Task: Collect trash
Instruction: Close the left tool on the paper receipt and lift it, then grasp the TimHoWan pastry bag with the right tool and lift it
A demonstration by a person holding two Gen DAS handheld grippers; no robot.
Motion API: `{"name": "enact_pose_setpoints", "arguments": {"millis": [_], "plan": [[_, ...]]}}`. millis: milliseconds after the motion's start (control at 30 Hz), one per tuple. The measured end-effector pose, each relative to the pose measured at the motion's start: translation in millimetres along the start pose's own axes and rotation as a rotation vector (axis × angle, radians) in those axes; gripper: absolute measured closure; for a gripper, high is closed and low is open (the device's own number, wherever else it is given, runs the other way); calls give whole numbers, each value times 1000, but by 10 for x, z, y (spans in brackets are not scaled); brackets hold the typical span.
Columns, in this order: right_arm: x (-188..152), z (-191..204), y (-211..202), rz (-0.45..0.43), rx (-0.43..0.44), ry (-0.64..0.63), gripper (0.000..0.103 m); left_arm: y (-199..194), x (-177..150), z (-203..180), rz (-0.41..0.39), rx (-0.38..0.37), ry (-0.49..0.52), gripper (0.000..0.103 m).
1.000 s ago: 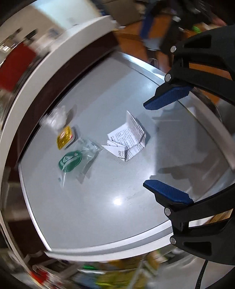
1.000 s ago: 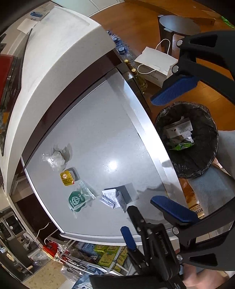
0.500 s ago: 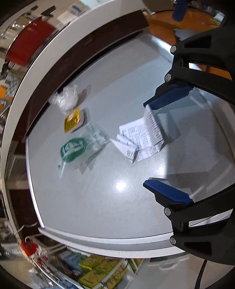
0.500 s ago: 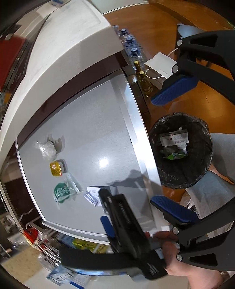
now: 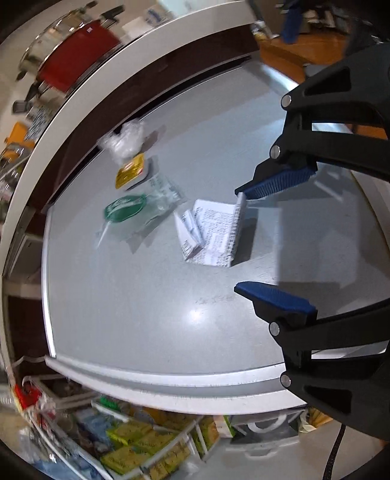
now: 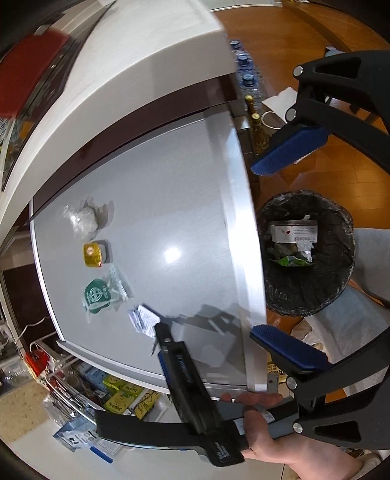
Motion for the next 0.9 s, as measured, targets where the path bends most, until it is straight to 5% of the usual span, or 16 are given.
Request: {"name": "enact_pose_setpoints", "arguments": {"millis": [167,600,833,900], "plan": [[135,116,17,-11,10,-38,5,-113,3,-19,-36,34,159,20],[157,173,201,40,14,-20,5,36,69,-68,-43,35,212,20],[198,173,239,43,13,-10,5,101,113,-34,-24,7,191,60],[223,168,251,38,18,-4,5,98,118,-31,-17,-7,189,62]]}}
Point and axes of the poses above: each gripper's, at about its wrist camera, not at the fingertips, and y roughly the way its jaws point, z to its left, x to its top, the point moved 6 cm from there along y, roughly the way its jaws point, and after that the axes turned 3 degrees about -x, right-handed, at the moved point
